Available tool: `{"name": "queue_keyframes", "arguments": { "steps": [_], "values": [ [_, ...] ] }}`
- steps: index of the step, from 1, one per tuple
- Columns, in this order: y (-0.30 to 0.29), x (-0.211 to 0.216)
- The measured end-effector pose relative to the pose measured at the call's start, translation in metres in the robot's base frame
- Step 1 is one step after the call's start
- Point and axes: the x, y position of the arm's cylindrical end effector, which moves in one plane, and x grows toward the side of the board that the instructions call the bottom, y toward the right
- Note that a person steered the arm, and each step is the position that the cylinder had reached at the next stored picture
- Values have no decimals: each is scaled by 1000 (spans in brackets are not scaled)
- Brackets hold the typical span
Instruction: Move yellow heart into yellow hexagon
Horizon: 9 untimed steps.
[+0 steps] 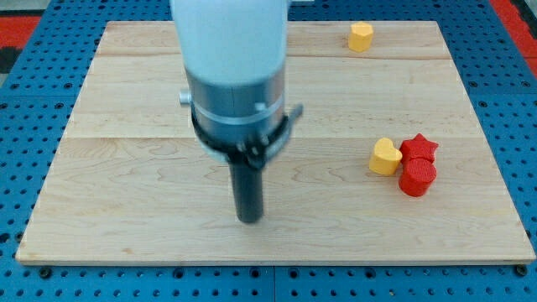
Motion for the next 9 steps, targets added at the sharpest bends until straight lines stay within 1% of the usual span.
{"name": "queue_keyframes", "arguments": {
  "steps": [1,2,3,4,5,6,8,9],
  "values": [
    [57,-26],
    [84,-67],
    [125,-62],
    [154,-57],
    [166,-94],
    [149,-131],
    [151,-205],
    [159,-174]
  ]
}}
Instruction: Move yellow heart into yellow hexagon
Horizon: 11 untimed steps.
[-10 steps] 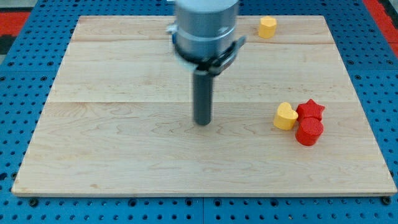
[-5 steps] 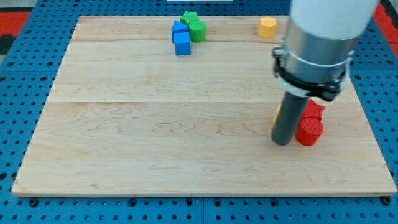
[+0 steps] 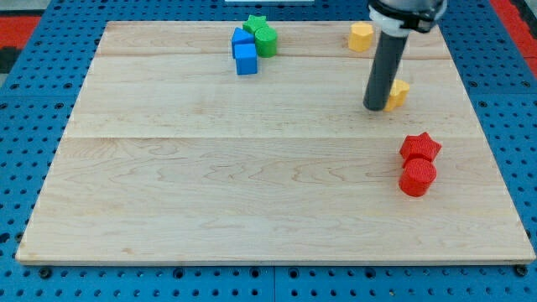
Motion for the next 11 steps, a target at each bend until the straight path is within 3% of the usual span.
{"name": "queue_keyframes", "arguments": {
  "steps": [1,4,5,6,7,8,10,11],
  "values": [
    [20,16],
    [-16,-102],
    [-15,-73],
    [2,-18],
    [48,-48],
    [47,-83],
    [-16,-52],
    [-42,-72]
  ]
}}
